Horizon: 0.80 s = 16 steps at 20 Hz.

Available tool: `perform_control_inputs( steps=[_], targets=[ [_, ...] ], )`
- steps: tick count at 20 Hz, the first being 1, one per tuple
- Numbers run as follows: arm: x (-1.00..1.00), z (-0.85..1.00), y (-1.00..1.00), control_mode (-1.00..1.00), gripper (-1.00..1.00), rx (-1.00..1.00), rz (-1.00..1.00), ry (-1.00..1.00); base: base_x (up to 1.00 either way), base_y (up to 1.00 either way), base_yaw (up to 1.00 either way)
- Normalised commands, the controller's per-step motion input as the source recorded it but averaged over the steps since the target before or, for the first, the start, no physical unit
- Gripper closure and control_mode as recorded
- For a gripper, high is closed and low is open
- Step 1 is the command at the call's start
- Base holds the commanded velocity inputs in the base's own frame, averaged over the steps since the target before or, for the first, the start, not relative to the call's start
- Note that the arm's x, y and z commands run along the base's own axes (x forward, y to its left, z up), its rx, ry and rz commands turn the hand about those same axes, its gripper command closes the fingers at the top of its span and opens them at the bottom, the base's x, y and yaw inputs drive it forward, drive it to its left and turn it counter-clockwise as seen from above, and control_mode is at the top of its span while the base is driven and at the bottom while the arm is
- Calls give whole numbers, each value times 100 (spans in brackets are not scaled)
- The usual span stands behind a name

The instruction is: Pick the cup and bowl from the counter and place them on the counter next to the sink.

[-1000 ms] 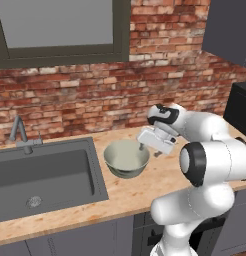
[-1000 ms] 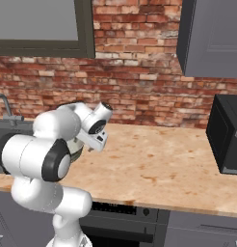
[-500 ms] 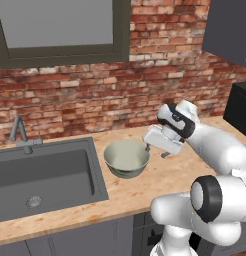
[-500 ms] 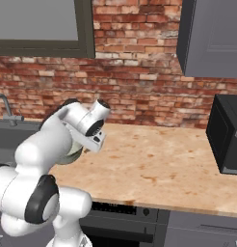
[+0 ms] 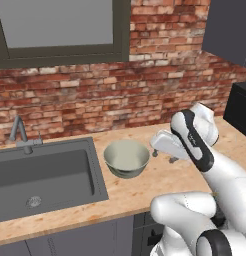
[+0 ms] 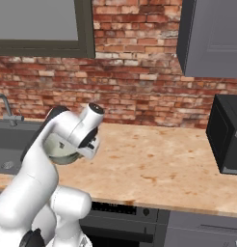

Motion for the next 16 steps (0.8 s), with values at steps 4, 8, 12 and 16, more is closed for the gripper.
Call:
perform_control_inputs(
  steps=[4, 8, 12, 16],
  targets=[
    [-49, 41, -6, -100, -100, -2, 0, -11, 0, 0, 0],
    [-35, 26, -19, -100, -100, -7, -2, -8, 0, 0, 0],
    [-37, 16, -23, -100, -100, -9, -3, -6, 0, 0, 0],
    [-36, 8, -16, -100, -100, -10, -1, -1, 0, 0, 0]
  ],
)
